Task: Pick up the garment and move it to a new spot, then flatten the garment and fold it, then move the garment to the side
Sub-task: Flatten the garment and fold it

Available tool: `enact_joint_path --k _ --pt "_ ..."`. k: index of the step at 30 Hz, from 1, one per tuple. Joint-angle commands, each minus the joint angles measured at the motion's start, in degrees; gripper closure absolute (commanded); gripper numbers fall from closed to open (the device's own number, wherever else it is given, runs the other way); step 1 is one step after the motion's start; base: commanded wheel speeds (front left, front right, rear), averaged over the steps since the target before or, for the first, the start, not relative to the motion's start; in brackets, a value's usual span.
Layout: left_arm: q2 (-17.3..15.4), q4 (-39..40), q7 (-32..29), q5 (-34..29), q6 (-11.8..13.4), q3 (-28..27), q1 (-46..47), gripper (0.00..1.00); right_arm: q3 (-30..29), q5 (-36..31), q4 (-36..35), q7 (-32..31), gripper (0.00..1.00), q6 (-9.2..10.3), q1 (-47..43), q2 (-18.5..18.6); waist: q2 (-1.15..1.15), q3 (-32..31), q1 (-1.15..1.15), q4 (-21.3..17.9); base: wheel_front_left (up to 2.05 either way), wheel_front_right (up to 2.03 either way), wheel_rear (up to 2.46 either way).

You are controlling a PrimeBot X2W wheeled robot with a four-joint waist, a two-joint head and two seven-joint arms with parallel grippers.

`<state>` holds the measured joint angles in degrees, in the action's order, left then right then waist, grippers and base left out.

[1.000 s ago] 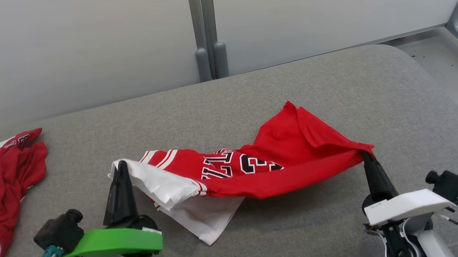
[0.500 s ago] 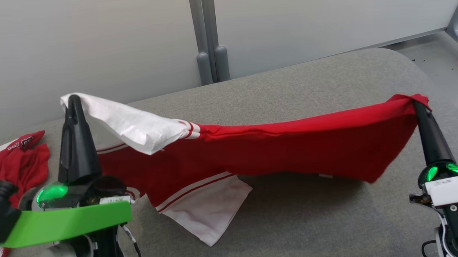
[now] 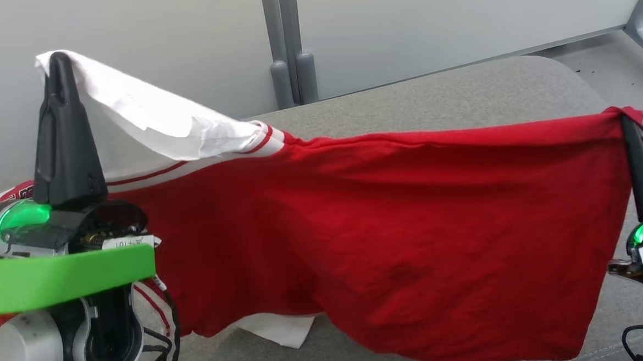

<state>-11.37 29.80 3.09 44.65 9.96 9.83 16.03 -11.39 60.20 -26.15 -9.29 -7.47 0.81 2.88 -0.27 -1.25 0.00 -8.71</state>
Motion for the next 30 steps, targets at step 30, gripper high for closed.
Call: enact_joint_path --k 30 --pt "-0.42 -68.13 11.65 -8.74 -8.96 -1.2 68.42 1.0 11.25 -18.51 81.93 19.57 1.0 -0.03 85.36 0.01 0.27 22.02 0.0 2.71 0.0 0.0 0.0"
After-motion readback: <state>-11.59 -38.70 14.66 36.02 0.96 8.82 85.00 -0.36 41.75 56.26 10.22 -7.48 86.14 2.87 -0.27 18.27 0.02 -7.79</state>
